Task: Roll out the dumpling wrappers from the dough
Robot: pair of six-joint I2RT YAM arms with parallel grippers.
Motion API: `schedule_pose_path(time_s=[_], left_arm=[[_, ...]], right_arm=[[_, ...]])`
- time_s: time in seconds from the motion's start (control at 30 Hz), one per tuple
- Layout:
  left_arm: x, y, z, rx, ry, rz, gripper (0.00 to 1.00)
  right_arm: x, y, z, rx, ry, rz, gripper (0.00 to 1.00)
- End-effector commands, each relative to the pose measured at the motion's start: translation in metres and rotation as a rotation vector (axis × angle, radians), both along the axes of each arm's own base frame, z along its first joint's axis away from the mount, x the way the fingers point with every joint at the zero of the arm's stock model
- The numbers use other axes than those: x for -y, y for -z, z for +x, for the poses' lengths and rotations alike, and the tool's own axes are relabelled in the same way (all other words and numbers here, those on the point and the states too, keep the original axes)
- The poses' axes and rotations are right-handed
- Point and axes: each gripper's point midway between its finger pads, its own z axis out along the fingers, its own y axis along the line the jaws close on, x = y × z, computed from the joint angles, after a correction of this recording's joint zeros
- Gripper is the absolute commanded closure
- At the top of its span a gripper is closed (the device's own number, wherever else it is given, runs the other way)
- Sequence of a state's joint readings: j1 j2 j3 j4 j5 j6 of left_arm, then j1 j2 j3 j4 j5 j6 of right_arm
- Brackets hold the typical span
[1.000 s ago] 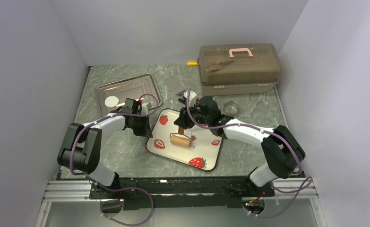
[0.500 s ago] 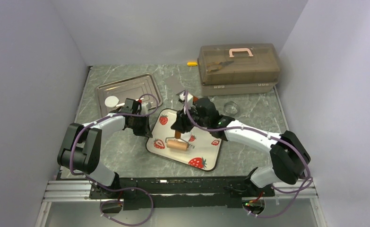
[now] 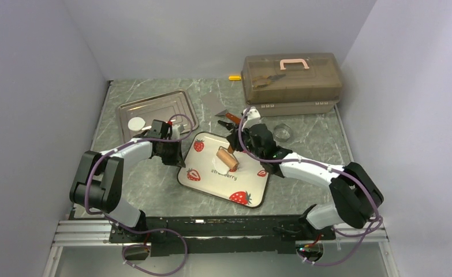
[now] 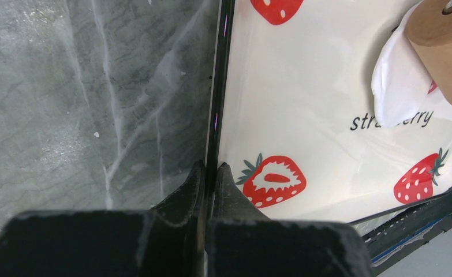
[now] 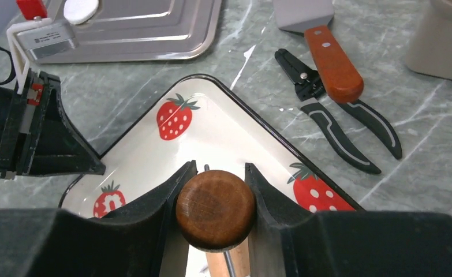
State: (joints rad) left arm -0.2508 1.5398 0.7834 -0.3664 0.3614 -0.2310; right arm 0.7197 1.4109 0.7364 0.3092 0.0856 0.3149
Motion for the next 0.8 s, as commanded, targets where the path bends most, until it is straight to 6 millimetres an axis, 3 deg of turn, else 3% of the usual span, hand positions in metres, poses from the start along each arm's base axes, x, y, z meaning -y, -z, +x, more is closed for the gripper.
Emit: schedule_pose_path(time_s=[0.0, 0.07, 0.2, 0.33, 0.4, 0.5, 0.67, 0.73, 0.77], left_arm=[[-0.012, -0.001, 0.009, 0.041, -0.033, 0.051, 1.00], [-0.012, -0.001, 0.008, 0.041, -0.032, 0.049, 1.00], [-0.011, -0.001, 0.009, 0.039, -0.031, 0.049, 1.00], [-0.011, -0.001, 0.010, 0.039, -0.032, 0.048, 1.00], [-0.011, -0.001, 0.010, 0.038, -0.031, 0.047, 1.00], [-0.011, 0.000, 0.009, 0.036, -0.030, 0.045, 1.00], [-0.010, 0.000, 0.009, 0.033, -0.031, 0.045, 1.00], [-0.010, 0.000, 0.009, 0.036, -0.029, 0.043, 1.00], [-0.010, 0.000, 0.009, 0.037, -0.029, 0.042, 1.00]], right_arm=[[0.056, 0.060, -0.005, -0.113, 0.194, -0.170, 1.00], [0.081, 0.066, -0.009, -0.122, 0.261, -0.209, 1.00], [0.114, 0.058, -0.013, -0.101, 0.351, -0.254, 1.00], [0.129, 0.048, -0.013, -0.087, 0.377, -0.280, 1.00], [0.128, 0.034, -0.010, -0.064, 0.375, -0.272, 1.00], [0.109, -0.001, -0.004, -0.003, 0.292, -0.218, 1.00], [0.035, -0.089, 0.002, 0.152, 0.002, -0.017, 1.00], [0.013, -0.109, 0.003, 0.184, -0.079, 0.046, 1.00], [0.006, -0.110, 0.007, 0.186, -0.099, 0.051, 1.00]])
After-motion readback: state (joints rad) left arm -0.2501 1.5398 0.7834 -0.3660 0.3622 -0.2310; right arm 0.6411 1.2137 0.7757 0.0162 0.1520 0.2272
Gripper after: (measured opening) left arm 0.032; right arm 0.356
